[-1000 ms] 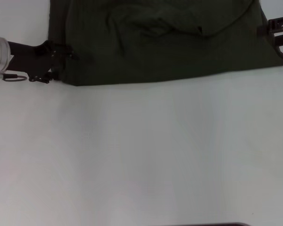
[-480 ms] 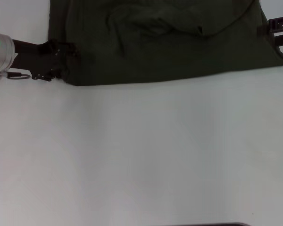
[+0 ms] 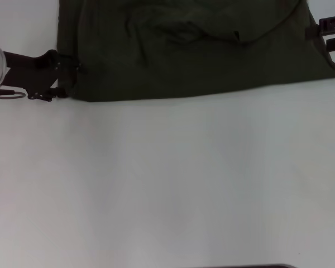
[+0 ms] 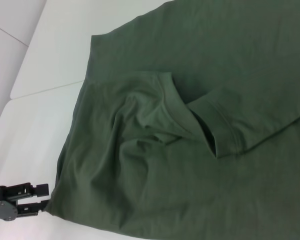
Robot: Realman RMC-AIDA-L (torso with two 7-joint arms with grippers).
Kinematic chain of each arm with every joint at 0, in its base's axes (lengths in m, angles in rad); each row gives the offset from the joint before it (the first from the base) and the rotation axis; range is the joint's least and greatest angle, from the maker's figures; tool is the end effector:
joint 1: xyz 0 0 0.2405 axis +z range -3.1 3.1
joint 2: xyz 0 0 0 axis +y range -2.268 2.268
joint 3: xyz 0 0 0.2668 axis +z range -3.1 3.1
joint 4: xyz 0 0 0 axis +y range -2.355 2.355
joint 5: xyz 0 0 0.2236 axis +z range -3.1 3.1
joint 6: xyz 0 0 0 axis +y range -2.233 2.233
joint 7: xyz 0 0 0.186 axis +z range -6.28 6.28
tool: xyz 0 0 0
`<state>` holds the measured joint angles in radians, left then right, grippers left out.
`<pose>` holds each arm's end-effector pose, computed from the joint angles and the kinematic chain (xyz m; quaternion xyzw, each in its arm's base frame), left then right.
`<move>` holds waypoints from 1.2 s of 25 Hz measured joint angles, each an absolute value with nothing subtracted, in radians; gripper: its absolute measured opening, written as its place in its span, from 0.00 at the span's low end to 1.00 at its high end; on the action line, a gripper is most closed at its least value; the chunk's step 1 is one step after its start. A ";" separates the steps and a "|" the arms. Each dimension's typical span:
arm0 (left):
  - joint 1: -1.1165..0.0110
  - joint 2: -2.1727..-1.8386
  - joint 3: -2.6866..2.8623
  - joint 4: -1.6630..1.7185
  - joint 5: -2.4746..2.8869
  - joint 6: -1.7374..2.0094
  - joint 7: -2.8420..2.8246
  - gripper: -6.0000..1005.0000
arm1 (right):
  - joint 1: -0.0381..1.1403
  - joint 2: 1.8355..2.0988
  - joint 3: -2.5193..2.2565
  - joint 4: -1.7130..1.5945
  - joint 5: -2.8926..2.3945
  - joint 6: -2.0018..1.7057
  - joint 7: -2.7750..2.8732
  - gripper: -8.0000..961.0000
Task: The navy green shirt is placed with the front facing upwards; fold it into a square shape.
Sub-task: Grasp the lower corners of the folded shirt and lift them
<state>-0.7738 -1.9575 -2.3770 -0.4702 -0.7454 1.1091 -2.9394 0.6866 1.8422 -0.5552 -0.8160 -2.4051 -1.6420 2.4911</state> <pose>-0.3078 0.4435 -0.0366 -0.5845 -0.7827 -0.1129 0.1815 0.2907 0.4155 0.0886 -0.7718 0.6071 0.1093 0.1544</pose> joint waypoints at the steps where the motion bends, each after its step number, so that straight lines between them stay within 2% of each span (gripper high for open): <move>1: -0.773 -1.956 -2.376 -0.470 -0.745 1.111 -2.944 0.81 | 0.688 1.842 -0.555 -0.816 -2.405 -1.641 2.491 0.98; 30: -0.775 -1.956 -2.377 -0.467 -0.744 1.154 -2.973 0.80 | 0.682 1.838 -0.534 -0.816 -2.405 -1.643 2.491 0.98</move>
